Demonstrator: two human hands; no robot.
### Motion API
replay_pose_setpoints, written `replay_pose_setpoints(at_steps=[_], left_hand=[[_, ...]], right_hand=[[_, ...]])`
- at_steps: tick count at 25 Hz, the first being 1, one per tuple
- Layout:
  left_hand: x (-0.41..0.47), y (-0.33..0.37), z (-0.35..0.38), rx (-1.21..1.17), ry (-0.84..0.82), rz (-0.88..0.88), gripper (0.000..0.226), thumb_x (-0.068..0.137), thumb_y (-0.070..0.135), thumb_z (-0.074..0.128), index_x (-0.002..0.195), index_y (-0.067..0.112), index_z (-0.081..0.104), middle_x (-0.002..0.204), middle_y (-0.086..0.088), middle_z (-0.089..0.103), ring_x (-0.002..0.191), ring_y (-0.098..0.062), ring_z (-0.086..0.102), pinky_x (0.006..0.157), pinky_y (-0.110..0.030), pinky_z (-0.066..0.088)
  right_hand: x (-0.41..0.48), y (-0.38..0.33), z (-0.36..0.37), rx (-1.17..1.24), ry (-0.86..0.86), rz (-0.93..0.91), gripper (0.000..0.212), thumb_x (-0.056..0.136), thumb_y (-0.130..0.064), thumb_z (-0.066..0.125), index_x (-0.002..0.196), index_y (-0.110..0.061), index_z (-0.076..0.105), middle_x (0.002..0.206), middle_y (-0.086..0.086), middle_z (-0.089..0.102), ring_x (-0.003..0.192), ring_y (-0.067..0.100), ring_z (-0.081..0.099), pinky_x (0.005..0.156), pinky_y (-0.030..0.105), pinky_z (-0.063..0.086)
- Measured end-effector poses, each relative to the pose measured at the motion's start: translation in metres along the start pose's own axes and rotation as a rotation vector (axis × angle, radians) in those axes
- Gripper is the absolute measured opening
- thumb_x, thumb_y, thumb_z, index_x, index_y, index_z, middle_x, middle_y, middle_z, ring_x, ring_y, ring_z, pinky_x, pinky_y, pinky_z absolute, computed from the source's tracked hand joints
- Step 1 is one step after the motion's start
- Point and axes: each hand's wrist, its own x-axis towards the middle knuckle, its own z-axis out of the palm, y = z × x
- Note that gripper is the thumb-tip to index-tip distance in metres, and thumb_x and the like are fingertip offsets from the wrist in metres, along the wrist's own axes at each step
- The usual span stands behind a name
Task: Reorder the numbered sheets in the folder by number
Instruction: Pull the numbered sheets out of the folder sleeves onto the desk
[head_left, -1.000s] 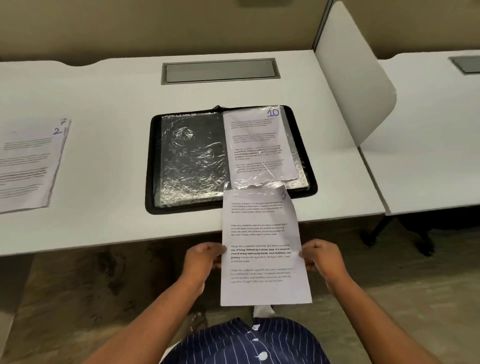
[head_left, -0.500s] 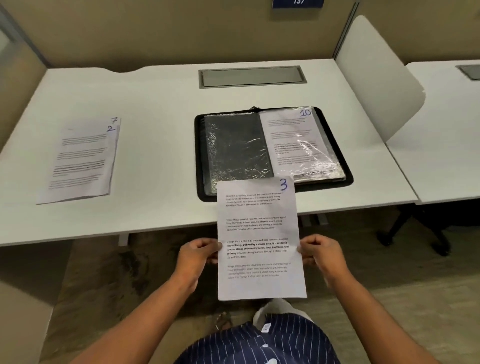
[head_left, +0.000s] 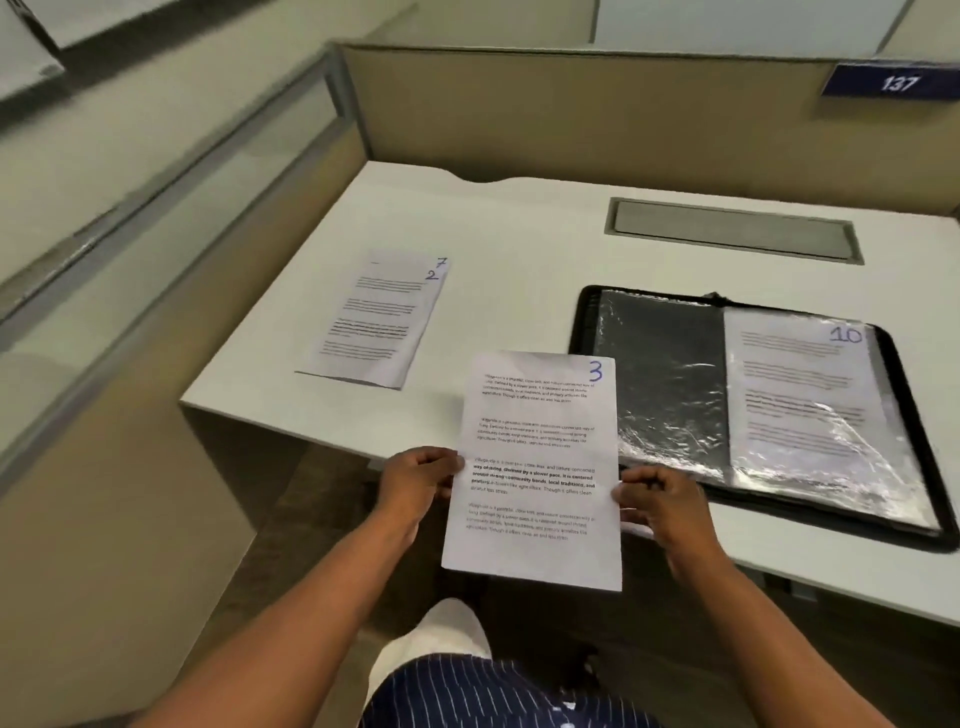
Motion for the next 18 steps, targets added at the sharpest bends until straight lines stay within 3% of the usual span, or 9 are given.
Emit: replay_pose_setpoints(at_steps=[5, 10, 12, 15, 18], left_hand=[[0.061, 0.037, -0.058, 0.002, 0.089, -0.010, 0.006, 0.086, 0.004, 0.075, 0.091, 0.002, 0.074, 0.087, -0.012, 0.078, 0.068, -0.019, 0.072, 0.058, -0.029, 0.057], [0.166, 0.076, -0.133, 0.112, 0.090, -0.002, 0.005, 0.083, 0.005, 0.076, 0.088, 0.003, 0.077, 0.087, -0.014, 0.078, 0.076, -0.027, 0.071, 0.074, -0.040, 0.060], [0.208, 0.092, -0.165, 0.160, 0.087, -0.007, 0.005, 0.084, 0.005, 0.076, 0.087, 0.002, 0.077, 0.085, -0.016, 0.077, 0.072, -0.026, 0.070, 0.067, -0.036, 0.060], [0.256, 0.114, -0.202, 0.262, 0.099, -0.017, 0.003, 0.084, 0.007, 0.077, 0.086, 0.004, 0.078, 0.081, -0.014, 0.077, 0.067, -0.023, 0.069, 0.058, -0.028, 0.055], [0.298, 0.130, -0.228, 0.363, 0.093, 0.002, 0.003, 0.082, 0.011, 0.080, 0.079, 0.010, 0.079, 0.078, -0.008, 0.076, 0.072, -0.024, 0.068, 0.070, -0.033, 0.055]], right_hand=[[0.051, -0.037, 0.088, -0.030, -0.028, -0.037, 0.017, 0.082, 0.011, 0.074, 0.094, 0.001, 0.068, 0.089, 0.017, 0.075, 0.077, 0.030, 0.073, 0.062, 0.033, 0.061], [0.113, -0.060, 0.200, -0.057, 0.044, -0.017, 0.017, 0.077, 0.008, 0.077, 0.088, -0.002, 0.070, 0.084, 0.015, 0.074, 0.075, 0.028, 0.069, 0.063, 0.038, 0.058], [0.131, -0.067, 0.247, -0.101, 0.084, 0.006, 0.018, 0.074, 0.003, 0.080, 0.085, -0.008, 0.072, 0.082, 0.010, 0.075, 0.077, 0.029, 0.070, 0.069, 0.040, 0.057], [0.151, -0.077, 0.302, -0.174, 0.126, 0.026, 0.019, 0.072, -0.004, 0.083, 0.083, -0.015, 0.073, 0.082, 0.001, 0.075, 0.079, 0.024, 0.070, 0.071, 0.033, 0.052], [0.165, -0.088, 0.345, -0.201, 0.170, 0.063, 0.020, 0.072, -0.005, 0.082, 0.083, -0.018, 0.072, 0.084, -0.003, 0.073, 0.076, 0.016, 0.068, 0.064, 0.027, 0.045]])
